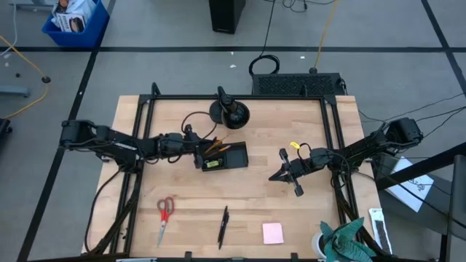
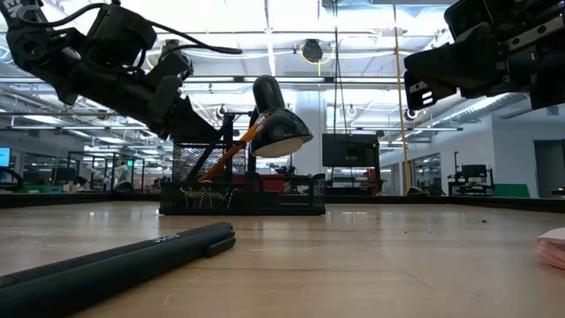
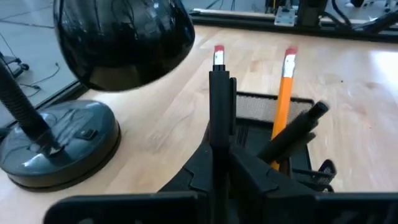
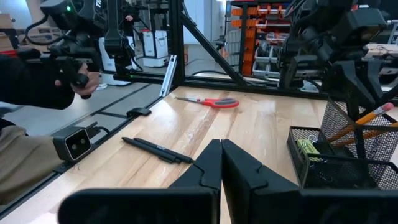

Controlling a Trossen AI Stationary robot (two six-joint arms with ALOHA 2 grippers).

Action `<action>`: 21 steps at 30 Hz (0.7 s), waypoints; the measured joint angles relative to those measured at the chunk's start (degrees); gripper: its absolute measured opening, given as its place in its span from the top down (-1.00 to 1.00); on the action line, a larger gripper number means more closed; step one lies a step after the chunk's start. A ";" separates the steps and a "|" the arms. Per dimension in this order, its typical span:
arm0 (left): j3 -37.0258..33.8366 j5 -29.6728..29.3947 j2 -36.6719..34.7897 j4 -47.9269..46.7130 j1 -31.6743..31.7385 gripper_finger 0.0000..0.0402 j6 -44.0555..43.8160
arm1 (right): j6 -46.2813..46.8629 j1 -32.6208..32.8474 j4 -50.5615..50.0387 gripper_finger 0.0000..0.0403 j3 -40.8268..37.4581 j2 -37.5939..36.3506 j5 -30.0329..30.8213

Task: Pick and place office supplies into organizer
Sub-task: Put the black pen into the black desk organizer

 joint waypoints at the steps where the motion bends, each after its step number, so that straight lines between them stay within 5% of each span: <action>1: 0.07 0.00 0.84 0.07 0.02 0.82 -0.32 | 0.00 0.00 0.01 1.00 0.00 0.00 0.00; 8: 1.01 -0.17 7.19 5.83 -0.36 0.86 -0.21 | 0.00 0.00 0.86 1.00 0.00 0.00 0.00; 21: 0.87 0.69 8.07 7.41 -0.52 0.52 0.77 | 0.00 -0.01 0.83 1.00 0.00 0.00 -0.12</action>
